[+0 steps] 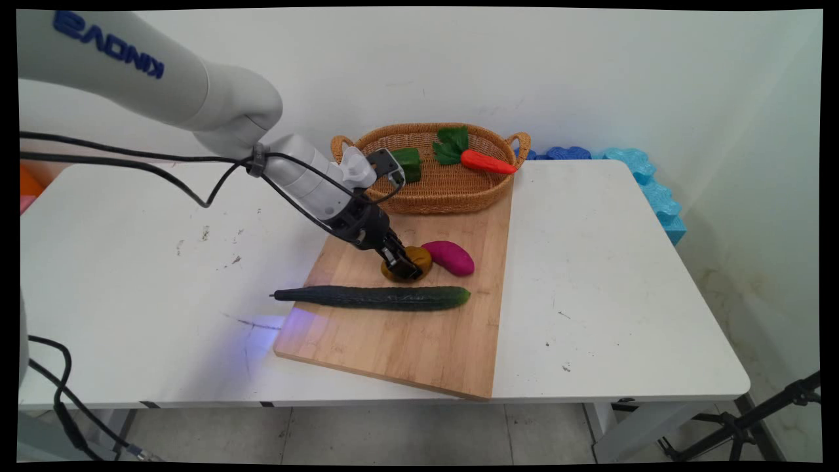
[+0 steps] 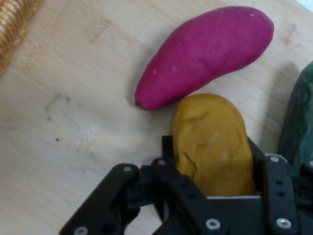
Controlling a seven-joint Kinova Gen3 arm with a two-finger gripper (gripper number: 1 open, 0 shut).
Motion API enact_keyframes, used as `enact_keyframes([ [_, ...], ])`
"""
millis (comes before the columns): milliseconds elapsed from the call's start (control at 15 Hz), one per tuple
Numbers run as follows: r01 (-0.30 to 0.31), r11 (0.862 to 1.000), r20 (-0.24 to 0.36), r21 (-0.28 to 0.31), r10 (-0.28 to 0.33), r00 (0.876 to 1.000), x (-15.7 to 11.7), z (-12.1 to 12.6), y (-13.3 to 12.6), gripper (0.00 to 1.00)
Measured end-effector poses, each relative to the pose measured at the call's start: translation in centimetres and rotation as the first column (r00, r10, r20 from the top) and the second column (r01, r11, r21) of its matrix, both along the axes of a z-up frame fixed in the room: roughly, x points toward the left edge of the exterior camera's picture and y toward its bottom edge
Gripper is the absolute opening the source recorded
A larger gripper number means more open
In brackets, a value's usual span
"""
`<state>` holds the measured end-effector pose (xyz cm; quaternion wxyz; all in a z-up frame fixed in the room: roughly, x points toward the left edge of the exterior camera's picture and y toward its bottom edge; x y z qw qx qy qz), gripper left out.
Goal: Place the picked object in the vegetable basket
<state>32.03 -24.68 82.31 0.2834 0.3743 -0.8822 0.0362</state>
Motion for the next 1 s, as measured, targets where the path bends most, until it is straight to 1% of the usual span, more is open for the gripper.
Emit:
enact_keyframes([
  [200, 0.021, 1.000, 0.007, -0.019, -0.021, 1.000, 0.1, 0.8, -0.1, 0.00],
  [400, 0.064, 0.997, 0.020, -0.049, -0.063, 0.998, 0.3, 2.3, -0.2, 0.00],
  [533, 0.105, 0.992, 0.032, -0.072, -0.103, 0.994, 0.4, 3.5, -0.3, 0.00],
  [800, 0.190, 0.975, 0.058, -0.117, -0.185, 0.981, 0.5, 5.9, -1.0, 0.00],
  [1000, 0.250, 0.956, 0.080, -0.154, -0.240, 0.967, 0.4, 7.9, -2.0, 0.00],
])
